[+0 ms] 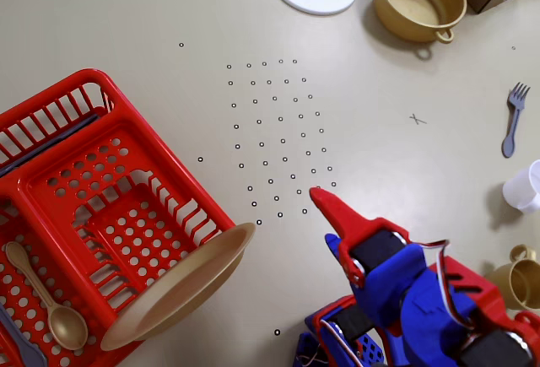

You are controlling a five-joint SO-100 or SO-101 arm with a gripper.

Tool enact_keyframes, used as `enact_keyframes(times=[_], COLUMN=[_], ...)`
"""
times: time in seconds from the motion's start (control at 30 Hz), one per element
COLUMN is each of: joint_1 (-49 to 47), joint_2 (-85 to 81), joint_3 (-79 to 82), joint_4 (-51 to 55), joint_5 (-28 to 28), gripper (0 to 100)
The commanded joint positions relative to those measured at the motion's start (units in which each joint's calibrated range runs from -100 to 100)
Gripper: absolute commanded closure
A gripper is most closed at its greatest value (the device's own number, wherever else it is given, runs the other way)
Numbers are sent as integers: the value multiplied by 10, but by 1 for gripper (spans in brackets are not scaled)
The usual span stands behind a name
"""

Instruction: Grasp the plate, place it on the cross drawn on the table.

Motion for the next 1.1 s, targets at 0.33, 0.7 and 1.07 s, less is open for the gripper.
enact_keyframes(times=[0.33,0.7,1.07], joint_1=[-133,-184,-275], joint_2=[108,162,327], joint_3=[-114,-55,-125], joint_4=[12,7,4], joint_5=[6,44,2], gripper=[71,70,70])
